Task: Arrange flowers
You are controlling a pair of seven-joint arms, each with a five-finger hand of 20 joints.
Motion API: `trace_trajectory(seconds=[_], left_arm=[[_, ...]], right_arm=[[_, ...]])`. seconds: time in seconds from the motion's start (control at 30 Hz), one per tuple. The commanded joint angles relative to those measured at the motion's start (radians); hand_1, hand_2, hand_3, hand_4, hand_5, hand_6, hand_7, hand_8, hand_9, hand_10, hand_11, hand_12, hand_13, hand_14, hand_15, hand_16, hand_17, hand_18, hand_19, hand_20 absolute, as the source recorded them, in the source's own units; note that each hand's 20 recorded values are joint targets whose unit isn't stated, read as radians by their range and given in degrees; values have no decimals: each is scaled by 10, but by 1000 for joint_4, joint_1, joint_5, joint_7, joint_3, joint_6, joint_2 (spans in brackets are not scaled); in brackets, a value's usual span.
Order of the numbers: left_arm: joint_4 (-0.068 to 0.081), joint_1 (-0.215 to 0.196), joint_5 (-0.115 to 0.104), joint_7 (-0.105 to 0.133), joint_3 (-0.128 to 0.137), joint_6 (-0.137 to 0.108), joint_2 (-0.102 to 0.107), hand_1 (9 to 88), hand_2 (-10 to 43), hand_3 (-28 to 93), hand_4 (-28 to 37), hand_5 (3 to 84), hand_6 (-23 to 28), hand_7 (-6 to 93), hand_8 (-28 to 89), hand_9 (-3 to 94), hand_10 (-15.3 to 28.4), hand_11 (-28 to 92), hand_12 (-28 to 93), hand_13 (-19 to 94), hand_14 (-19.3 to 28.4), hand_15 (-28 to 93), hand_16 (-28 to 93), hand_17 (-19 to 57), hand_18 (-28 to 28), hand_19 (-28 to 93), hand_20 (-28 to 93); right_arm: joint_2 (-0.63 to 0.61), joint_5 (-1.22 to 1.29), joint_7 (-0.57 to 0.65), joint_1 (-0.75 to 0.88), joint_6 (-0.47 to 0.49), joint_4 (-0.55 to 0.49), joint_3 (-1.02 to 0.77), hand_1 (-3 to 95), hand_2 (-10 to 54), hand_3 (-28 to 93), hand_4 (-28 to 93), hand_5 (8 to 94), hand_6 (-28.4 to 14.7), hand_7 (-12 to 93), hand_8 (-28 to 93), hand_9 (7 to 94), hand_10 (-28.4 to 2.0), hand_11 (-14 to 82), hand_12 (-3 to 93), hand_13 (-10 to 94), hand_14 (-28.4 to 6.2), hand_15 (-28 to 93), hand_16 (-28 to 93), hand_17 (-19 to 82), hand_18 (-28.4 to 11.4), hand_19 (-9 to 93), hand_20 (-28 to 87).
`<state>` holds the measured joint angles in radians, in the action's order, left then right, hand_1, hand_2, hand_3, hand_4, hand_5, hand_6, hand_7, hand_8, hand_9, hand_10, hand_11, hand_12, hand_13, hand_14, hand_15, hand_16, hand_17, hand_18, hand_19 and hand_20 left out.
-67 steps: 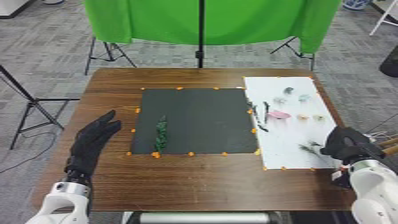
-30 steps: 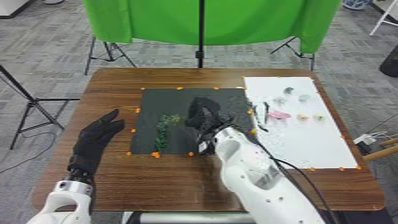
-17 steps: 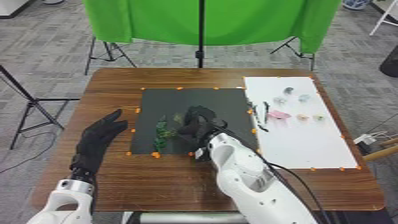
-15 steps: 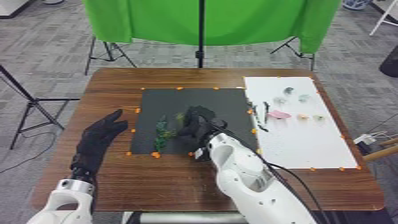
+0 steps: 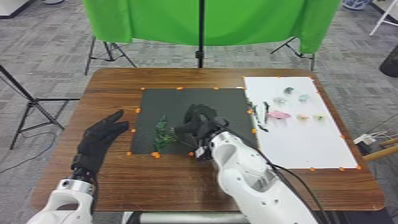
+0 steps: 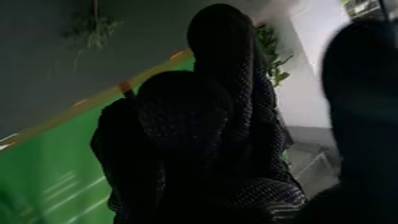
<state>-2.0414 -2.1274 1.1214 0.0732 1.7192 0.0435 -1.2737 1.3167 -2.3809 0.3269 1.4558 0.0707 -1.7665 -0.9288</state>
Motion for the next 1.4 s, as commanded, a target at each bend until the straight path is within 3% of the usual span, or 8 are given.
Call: trace_trajectory(seconds=[0.03,0.1,0.3,0.63,1.4], left_arm=[[1,-21,5,-18,7,12,-4,200,-32,655,-244,437,24,52,-45,457,128,122,167,340,158,95,60,38,136,35,207],[-2,-27,6,-18,11,10,-5,200,-32,655,-244,435,24,50,-46,454,127,123,166,339,158,95,59,38,136,34,207],[0,-21,8,-21,8,16,-4,199,-35,659,-246,434,23,51,-45,452,125,126,164,337,156,95,60,38,136,34,208],[3,-11,12,-19,1,24,-7,199,-35,659,-249,433,22,57,-45,454,123,129,165,338,154,96,61,38,135,34,208],[-2,-24,10,-20,4,20,-16,196,-39,668,-256,435,19,65,-47,458,121,130,170,340,151,97,61,39,133,31,208]], right_arm=[[-124,84,92,97,67,-179,-97,321,-20,537,-85,760,-20,174,-76,890,-125,343,239,919,-33,564,309,656,-112,932,534],[-152,105,118,125,141,-219,-127,306,9,544,-89,768,-23,172,-74,893,-128,344,240,922,-36,565,309,659,-114,932,537],[-166,147,158,173,207,-248,-154,308,38,524,-90,779,-31,162,-72,900,-134,343,243,924,-40,565,310,662,-117,932,542],[-119,172,146,177,230,-234,-110,313,74,514,-85,761,-26,137,-77,904,-142,339,247,925,-44,564,313,661,-121,932,543],[-106,182,147,188,248,-273,-126,311,80,510,-76,750,-27,135,-75,901,-146,338,248,918,-49,569,311,658,-123,932,538]])
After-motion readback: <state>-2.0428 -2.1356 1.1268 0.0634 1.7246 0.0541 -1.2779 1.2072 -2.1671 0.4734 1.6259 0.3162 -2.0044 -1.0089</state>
